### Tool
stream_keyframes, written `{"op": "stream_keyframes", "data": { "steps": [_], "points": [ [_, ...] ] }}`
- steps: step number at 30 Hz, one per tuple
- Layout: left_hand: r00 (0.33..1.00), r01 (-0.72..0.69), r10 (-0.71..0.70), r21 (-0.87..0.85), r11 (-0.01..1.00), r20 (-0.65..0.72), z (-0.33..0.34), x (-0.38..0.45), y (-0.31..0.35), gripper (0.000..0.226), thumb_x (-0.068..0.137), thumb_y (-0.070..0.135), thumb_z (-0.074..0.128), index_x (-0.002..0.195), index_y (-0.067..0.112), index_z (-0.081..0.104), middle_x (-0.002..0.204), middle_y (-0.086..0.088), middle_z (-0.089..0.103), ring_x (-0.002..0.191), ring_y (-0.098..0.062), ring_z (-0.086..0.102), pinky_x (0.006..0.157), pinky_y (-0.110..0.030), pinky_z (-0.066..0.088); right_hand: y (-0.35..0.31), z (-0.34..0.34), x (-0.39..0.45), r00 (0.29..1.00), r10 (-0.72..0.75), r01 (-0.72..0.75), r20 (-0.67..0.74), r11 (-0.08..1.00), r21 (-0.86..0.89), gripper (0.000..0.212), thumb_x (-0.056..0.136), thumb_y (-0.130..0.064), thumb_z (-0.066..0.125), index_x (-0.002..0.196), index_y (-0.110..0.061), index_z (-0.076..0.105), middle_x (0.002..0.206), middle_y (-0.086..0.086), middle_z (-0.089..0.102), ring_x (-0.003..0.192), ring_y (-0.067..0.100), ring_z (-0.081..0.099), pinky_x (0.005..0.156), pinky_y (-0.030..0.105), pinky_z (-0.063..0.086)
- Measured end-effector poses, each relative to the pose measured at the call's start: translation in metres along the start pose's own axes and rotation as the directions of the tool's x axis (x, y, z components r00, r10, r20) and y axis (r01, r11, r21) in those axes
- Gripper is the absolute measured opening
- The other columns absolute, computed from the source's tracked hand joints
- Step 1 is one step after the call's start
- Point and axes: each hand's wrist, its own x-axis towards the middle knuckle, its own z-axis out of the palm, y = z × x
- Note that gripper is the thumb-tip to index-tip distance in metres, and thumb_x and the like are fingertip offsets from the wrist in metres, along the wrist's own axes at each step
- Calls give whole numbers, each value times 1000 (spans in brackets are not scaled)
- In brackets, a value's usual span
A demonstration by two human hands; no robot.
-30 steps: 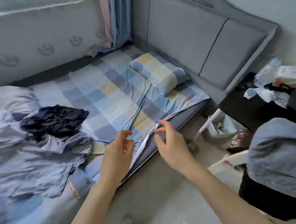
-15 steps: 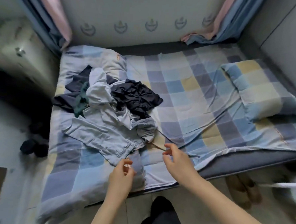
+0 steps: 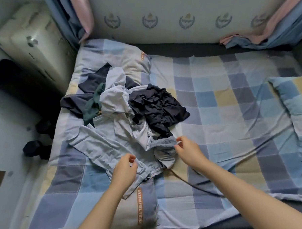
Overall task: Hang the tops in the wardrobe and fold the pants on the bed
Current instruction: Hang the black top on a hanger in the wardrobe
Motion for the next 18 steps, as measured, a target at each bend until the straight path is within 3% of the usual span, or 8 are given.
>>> {"op": "stream_keyframes", "data": {
  "steps": [7,11,15,18],
  "points": [
    [988,-150,138,192,970,76,19,133,-3,25,94,17,51,118,13,57,124,-4,51,106,-20,54,88,-31,41,20,42,133,994,-79,90,81,985,-148,27,93,-19,45,103,-14,70,113,9,64,114,26,51,92,32,43],
    [959,-282,270,337,898,83,27,211,3,30,90,14,51,120,8,57,130,-9,49,119,-27,49,101,-36,39,27,72,197,987,-71,101,143,971,-217,26,95,-21,45,109,-19,67,122,12,54,125,27,39,103,37,36],
    [939,-335,309,588,737,148,41,274,13,39,93,21,49,131,10,53,159,-7,21,146,-31,17,114,-43,28,32,107,252,978,-61,126,201,937,-326,30,95,-21,41,110,-25,66,144,13,37,138,34,21,106,41,28],
    [919,-381,293,789,482,265,55,309,19,36,95,28,47,129,17,55,164,-3,-2,150,-32,-10,119,-48,15,40,125,278,970,3,96,245,915,-392,32,95,-21,43,121,-25,61,156,10,13,138,40,13,109,45,31]
  ]
}}
